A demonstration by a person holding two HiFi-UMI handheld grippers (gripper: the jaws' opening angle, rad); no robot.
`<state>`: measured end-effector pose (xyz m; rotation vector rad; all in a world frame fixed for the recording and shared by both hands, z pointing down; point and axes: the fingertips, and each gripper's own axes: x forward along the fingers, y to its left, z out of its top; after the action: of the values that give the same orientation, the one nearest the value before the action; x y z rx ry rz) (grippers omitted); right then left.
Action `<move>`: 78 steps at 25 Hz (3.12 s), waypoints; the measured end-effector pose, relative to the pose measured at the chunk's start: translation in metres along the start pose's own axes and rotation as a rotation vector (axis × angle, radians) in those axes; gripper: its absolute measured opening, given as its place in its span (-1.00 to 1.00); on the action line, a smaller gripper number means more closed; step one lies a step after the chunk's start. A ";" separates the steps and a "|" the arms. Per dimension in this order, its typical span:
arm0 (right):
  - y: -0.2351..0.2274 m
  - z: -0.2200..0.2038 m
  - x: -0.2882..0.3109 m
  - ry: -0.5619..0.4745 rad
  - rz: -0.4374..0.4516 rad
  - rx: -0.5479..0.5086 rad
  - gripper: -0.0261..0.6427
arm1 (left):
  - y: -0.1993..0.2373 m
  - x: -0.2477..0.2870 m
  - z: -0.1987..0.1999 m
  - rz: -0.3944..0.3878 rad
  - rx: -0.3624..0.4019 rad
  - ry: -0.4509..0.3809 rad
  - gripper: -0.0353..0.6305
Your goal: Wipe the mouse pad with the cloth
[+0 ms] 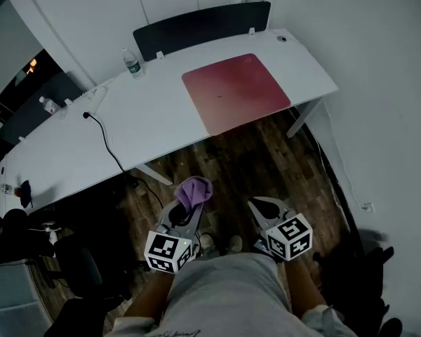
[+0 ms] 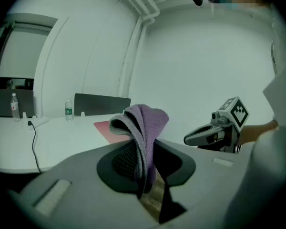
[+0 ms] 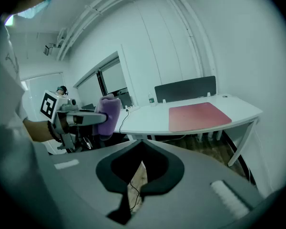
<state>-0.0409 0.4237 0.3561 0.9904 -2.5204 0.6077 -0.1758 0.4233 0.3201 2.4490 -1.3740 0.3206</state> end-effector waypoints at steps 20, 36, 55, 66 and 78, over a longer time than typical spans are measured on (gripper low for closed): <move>0.022 0.010 0.013 -0.023 0.001 0.025 -0.90 | 0.016 -0.020 -0.002 -0.022 -0.018 -0.010 -0.59; 0.037 0.014 0.039 -0.027 -0.041 0.047 -0.90 | 0.044 -0.019 -0.005 -0.099 -0.002 -0.002 -0.59; -0.122 0.111 0.131 -0.017 0.030 0.032 -0.90 | 0.117 0.144 0.057 -0.013 -0.055 0.006 -0.59; -0.203 0.155 0.158 -0.010 0.065 0.008 -0.90 | 0.130 0.227 0.089 0.027 -0.078 0.007 -0.59; -0.248 0.172 0.166 -0.015 0.113 -0.036 -0.90 | 0.128 0.280 0.113 0.059 -0.057 0.009 -0.59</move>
<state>-0.0096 0.0808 0.3544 0.8476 -2.6051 0.5864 -0.1370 0.0976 0.3321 2.3621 -1.4341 0.3010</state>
